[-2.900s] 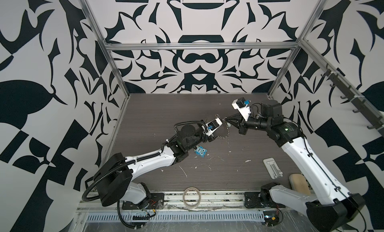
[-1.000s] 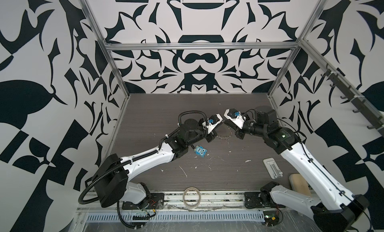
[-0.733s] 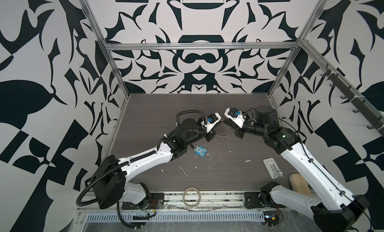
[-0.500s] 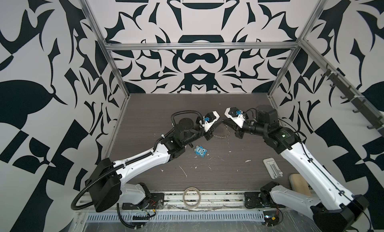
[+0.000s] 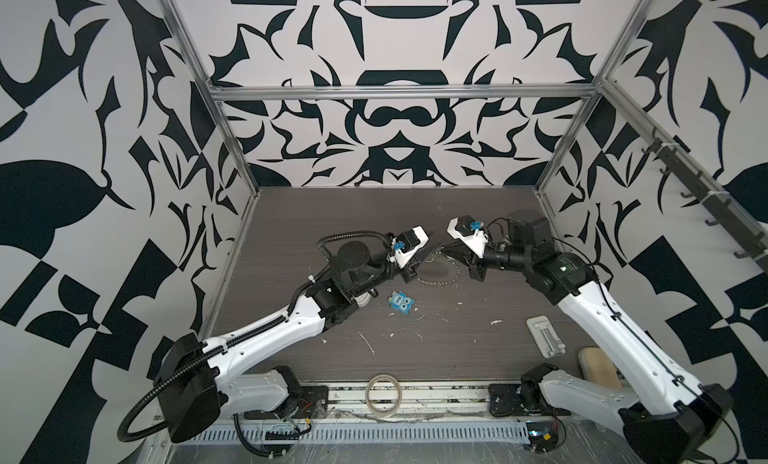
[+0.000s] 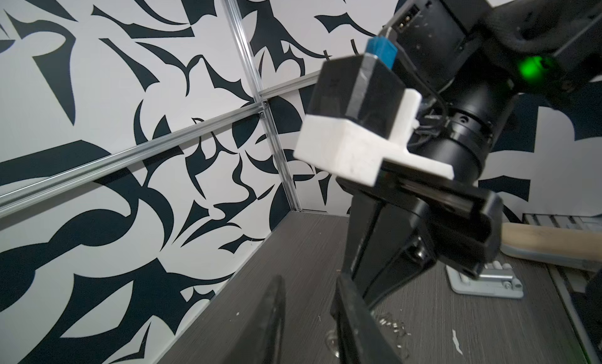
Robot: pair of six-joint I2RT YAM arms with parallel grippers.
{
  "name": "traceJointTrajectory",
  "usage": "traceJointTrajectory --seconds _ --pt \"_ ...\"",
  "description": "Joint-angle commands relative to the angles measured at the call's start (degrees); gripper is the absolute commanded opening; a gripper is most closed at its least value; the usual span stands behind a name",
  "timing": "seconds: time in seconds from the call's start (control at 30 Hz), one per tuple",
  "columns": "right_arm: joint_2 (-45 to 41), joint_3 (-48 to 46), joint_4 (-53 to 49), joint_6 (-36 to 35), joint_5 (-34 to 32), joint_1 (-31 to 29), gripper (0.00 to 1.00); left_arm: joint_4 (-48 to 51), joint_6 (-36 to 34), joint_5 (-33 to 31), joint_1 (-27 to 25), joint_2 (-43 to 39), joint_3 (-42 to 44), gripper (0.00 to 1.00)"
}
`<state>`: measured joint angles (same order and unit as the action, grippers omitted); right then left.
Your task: Remove the keys from the keyring
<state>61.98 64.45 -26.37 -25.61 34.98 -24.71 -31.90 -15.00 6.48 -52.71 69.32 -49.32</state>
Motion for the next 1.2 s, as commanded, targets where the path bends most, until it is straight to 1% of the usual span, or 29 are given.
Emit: traceJointTrajectory --seconds 0.0,0.1,0.23,0.33,0.43,0.73,0.97,1.17 --pt "-0.63 2.45 1.98 1.39 2.11 0.45 0.00 -2.28 -2.75 2.70 0.24 -0.55 3.40 0.30" --pt "-0.63 2.81 2.03 1.99 2.40 0.54 0.00 -1.62 -4.22 3.37 0.24 0.19 4.16 0.30" --pt "-0.67 3.31 1.87 2.20 2.81 0.63 0.00 -7.15 -6.46 4.23 0.24 2.14 6.61 0.29" --pt "-0.63 3.57 1.88 2.47 2.99 0.65 0.00 -9.35 -7.86 4.62 0.24 3.23 7.04 0.26" --pt "-0.54 3.70 1.93 2.74 3.33 0.72 0.00 -10.34 -7.75 4.77 0.24 6.14 6.56 0.24" --pt "-0.54 3.89 1.81 3.54 3.78 0.73 0.00 -14.19 -7.86 1.37 0.24 8.09 6.28 0.20" --pt "-0.28 3.73 1.64 3.93 3.69 0.72 0.00 -17.29 -7.52 0.58 0.15 9.08 5.71 0.17" --pt "-0.16 3.89 1.76 4.89 3.23 0.72 0.00 -20.85 -7.80 -2.74 -0.31 10.02 6.10 0.13"
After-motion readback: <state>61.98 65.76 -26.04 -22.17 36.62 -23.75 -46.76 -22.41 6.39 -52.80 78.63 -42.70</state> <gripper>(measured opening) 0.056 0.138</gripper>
